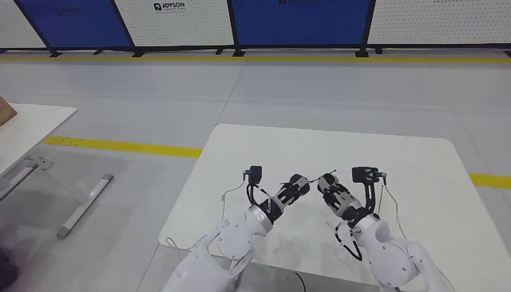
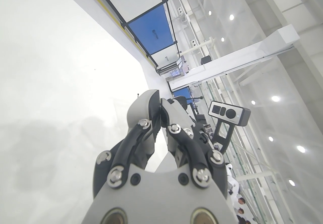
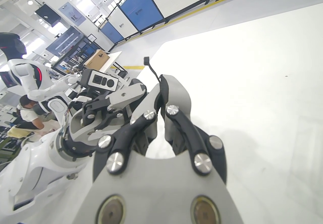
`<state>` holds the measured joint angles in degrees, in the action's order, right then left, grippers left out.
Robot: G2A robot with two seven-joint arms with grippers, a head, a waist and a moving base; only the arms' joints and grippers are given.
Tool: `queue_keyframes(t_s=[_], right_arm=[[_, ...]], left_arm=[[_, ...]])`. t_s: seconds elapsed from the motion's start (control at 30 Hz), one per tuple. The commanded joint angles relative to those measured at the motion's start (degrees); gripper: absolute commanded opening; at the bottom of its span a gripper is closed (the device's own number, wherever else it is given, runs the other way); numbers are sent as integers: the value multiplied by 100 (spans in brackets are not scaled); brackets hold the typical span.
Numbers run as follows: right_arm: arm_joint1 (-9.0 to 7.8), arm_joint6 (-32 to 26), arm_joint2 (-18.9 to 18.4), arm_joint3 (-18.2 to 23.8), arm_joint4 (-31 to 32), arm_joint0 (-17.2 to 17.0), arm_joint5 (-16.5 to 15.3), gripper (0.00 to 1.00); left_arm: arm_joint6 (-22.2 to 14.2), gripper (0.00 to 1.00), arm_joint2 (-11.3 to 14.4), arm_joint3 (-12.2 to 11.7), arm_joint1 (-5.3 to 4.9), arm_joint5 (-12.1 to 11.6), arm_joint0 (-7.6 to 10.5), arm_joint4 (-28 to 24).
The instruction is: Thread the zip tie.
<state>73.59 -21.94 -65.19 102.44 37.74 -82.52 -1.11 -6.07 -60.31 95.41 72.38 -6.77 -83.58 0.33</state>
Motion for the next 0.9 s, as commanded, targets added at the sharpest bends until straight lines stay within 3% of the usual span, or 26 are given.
queue_keyframes(t_s=[0.0, 0.47, 0.63, 0.8, 0.87], right_arm=[[-3, -28, -1, -6, -11, 7, -27, 0], [-21, -60, -45, -23, -128, -8, -181, 0], [-27, -84, -51, -51, -193, -10, -256, 0], [-41, -121, -88, -31, -256, -36, -353, 0], [-48, -115, -107, -10, -262, -62, -389, 12]], left_arm=[[-13, 0, -3, 8, -2, -31, -4, 7], [-68, 0, -6, 33, -11, -156, -27, -17], [-29, 0, -32, 76, -14, -303, -84, -92], [41, 0, 15, 59, -11, -199, -81, 44], [75, 0, 36, 48, -5, -175, -74, 53]])
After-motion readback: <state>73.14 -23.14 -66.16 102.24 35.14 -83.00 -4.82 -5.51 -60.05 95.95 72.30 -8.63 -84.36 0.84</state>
